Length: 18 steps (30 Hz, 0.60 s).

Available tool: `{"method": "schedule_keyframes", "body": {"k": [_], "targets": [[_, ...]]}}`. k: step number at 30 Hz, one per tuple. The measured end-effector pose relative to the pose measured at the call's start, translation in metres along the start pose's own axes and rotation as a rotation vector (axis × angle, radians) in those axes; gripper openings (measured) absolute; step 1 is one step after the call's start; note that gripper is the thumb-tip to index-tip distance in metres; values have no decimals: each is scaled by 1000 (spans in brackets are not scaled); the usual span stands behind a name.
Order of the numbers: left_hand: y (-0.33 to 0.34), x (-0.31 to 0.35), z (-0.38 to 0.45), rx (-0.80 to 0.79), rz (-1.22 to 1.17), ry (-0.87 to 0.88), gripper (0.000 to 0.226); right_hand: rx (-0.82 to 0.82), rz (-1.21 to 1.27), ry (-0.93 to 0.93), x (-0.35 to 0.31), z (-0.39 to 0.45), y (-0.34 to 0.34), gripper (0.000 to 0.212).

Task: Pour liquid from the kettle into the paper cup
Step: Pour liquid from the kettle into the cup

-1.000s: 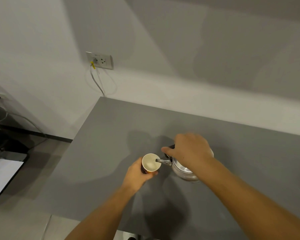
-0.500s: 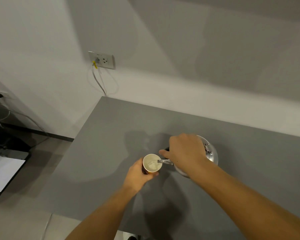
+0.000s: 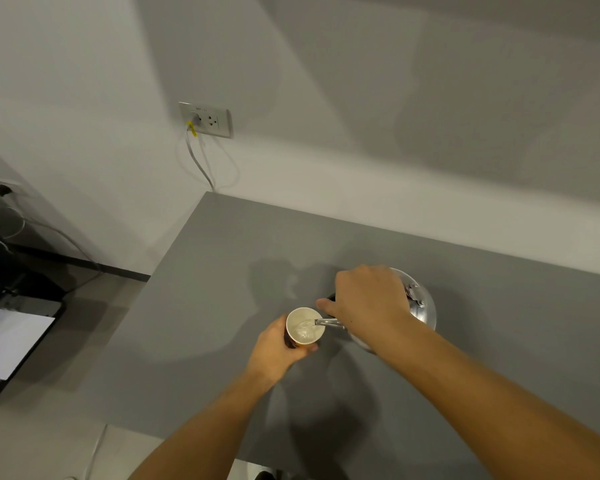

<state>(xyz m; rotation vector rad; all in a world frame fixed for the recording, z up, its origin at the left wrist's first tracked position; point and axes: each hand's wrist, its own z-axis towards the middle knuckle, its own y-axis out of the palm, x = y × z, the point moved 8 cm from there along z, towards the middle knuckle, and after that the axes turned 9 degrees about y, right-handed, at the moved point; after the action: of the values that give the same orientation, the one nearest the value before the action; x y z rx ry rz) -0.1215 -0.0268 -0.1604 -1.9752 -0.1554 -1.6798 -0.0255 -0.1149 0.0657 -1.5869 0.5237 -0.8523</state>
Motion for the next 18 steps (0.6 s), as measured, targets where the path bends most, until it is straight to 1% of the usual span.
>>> {"method": "schedule_keyframes", "body": {"k": [18], "targets": [[0, -3, 1, -2, 9, 2, 65, -26, 0, 4, -2, 1, -4, 53]]}}
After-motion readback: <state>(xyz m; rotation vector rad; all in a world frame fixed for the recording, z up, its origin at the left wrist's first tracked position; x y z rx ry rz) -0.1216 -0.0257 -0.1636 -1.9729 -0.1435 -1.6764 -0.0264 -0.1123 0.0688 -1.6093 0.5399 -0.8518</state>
